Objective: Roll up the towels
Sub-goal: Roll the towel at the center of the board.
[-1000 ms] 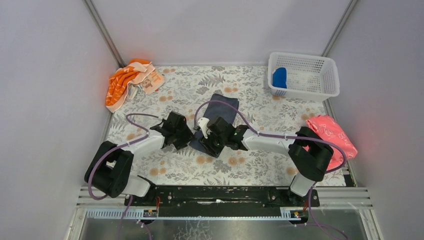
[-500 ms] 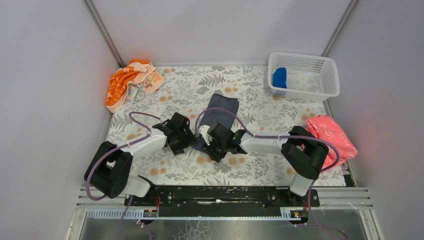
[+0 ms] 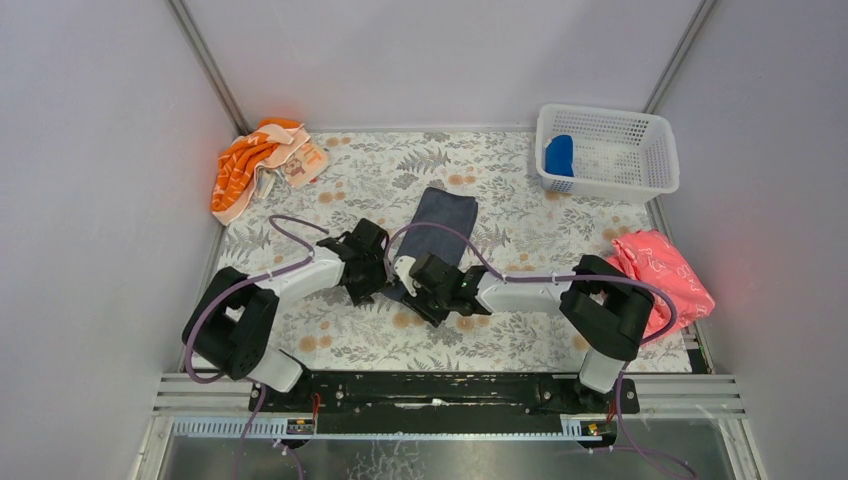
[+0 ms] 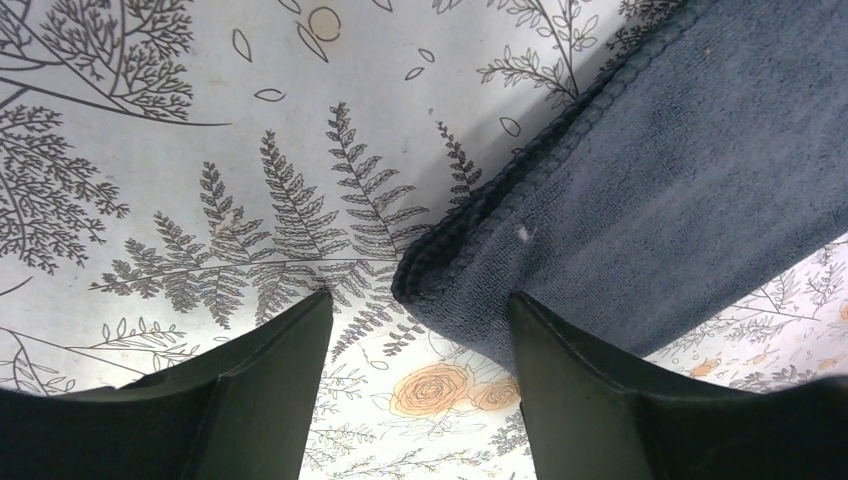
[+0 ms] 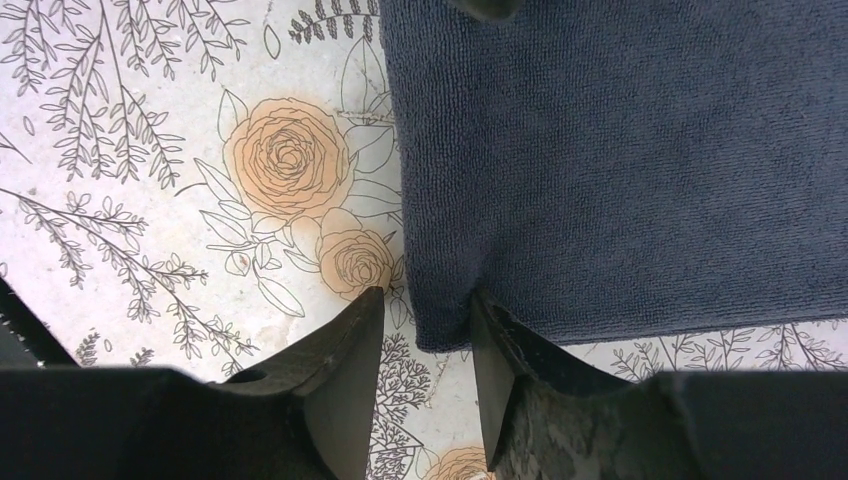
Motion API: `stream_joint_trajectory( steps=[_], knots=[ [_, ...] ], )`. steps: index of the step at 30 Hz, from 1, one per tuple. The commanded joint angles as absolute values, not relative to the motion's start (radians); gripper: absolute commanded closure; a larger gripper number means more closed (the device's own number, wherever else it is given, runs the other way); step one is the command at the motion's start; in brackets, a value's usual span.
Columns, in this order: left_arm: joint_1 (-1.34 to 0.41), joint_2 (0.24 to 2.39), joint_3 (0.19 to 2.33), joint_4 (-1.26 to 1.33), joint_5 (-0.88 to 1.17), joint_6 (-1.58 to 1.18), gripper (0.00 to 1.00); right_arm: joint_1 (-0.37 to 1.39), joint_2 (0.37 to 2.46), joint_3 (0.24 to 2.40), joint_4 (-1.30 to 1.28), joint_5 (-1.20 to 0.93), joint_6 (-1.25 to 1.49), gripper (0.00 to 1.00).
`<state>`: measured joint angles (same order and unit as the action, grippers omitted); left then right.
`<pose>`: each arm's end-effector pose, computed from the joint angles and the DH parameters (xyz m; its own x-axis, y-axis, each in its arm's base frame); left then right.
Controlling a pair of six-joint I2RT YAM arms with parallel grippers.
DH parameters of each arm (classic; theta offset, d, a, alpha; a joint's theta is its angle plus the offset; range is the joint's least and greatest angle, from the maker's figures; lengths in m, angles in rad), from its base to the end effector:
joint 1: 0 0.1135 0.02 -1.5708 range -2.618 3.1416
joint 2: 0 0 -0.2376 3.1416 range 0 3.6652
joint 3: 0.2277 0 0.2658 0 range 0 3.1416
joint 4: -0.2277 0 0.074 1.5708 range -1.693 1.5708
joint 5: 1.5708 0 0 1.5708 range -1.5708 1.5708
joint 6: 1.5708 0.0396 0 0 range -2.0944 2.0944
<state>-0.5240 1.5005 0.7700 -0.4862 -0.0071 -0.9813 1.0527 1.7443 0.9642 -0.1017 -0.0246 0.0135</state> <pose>0.2388 -0.1377 0.1159 -0.8656 -0.4598 -0.1983 -0.3981 0.8721 -0.2845 0.1772 0.3128 0.1204 -0.3941 -0.6640 -0.6355 -0.8710 0.4905 0.0276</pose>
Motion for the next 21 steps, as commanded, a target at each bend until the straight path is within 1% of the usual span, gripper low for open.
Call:
stream_joint_trajectory(
  steps=[1, 6, 10, 15, 21],
  knots=[
    [-0.538, 1.587, 0.728, -0.555, -0.059, -1.002, 0.37, 1.083, 1.792, 0.953, -0.118, 0.025, -0.002, 0.56],
    [-0.543, 1.63, 0.722, -0.577, -0.084, -0.997, 0.49, 1.117, 1.811, 0.961, -0.141, 0.075, -0.013, 0.57],
    [-0.543, 1.656, 0.723, -0.581, -0.106, -0.994, 0.55, 1.136, 1.82, 0.964, -0.152, 0.086, -0.021, 0.59],
    [-0.542, 1.702, 0.743, -0.585, -0.117, -0.985, 0.57, 1.152, 1.828, 0.977, -0.163, 0.092, -0.027, 0.61],
    [-0.523, 1.703, 0.742, -0.597, -0.135, -0.974, 0.7, 1.166, 1.853, 0.988, -0.179, 0.134, -0.031, 0.65]
  ],
)
